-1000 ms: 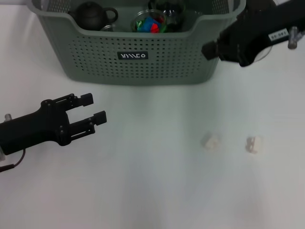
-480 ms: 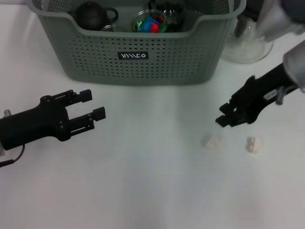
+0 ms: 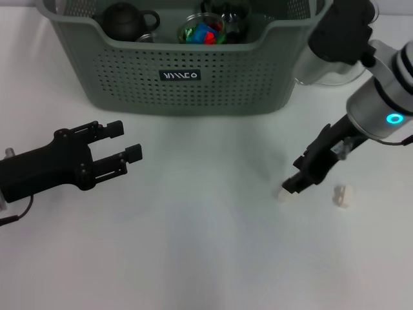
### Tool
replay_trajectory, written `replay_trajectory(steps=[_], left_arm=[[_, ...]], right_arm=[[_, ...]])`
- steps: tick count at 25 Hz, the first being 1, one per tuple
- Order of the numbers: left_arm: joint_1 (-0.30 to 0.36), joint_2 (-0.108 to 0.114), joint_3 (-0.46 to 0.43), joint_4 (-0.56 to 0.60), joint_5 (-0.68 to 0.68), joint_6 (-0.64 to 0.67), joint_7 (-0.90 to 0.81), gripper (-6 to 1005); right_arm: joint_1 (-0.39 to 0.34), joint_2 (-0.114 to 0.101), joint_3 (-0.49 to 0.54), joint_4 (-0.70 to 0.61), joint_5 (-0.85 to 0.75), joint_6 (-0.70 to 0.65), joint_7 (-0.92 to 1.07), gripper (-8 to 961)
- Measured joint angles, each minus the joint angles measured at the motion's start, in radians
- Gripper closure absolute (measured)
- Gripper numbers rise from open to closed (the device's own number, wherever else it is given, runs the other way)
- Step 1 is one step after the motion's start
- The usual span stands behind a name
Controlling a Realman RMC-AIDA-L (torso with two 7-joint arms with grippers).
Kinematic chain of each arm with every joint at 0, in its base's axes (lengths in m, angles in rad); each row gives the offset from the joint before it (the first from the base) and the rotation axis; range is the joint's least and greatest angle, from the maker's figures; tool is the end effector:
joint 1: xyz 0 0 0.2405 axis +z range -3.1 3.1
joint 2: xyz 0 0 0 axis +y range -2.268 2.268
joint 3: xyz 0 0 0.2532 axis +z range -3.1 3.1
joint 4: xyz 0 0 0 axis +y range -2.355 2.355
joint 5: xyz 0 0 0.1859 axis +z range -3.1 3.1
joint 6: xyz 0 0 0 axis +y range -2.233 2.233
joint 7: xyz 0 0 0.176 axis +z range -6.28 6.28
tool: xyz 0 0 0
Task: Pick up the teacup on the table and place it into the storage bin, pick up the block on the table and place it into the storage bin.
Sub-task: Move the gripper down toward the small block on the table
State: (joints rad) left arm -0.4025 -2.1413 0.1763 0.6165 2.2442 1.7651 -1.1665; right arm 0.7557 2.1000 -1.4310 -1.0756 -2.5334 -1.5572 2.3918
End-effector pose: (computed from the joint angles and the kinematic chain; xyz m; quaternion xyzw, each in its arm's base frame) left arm -0.2764 0.2621 -0.0168 -0.8912 -0.2615 -0.3181 0.1901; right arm 0.1880 0.3284 -0.0709 -0.9411 0.2551 -0.2137 0.0593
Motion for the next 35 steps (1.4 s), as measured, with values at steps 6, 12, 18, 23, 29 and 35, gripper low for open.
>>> replay_trajectory(steps=[6, 12, 18, 23, 29, 35], left_arm=[[0.004, -0.002, 0.0, 0.0, 0.001, -0.017, 0.003, 302], [0.005, -0.003, 0.001, 0.0, 0.001, -0.019, 0.003, 302], [0.004, -0.003, 0.004, 0.0, 0.001, -0.02, 0.004, 302], [0.003, -0.004, 0.005, 0.0, 0.0, -0.02, 0.003, 302], [0.0, -0.005, 0.004, 0.0, 0.001, -0.019, 0.003, 301], [0.002, -0.005, 0.001, 0.0, 0.002, -0.019, 0.003, 301]], right_arm=[[0.017, 0.001, -0.029, 0.008, 0.003, 0.009, 0.147, 418], [0.014, 0.003, -0.12, 0.009, 0.0, 0.04, 0.241, 418], [0.011, 0.002, -0.169, 0.011, 0.0, 0.064, 0.279, 418], [0.011, 0.003, -0.184, 0.017, -0.039, 0.08, 0.298, 419], [0.017, 0.006, -0.207, 0.03, -0.045, 0.097, 0.304, 419], [0.018, 0.005, -0.213, 0.023, -0.02, 0.092, 0.296, 419]])
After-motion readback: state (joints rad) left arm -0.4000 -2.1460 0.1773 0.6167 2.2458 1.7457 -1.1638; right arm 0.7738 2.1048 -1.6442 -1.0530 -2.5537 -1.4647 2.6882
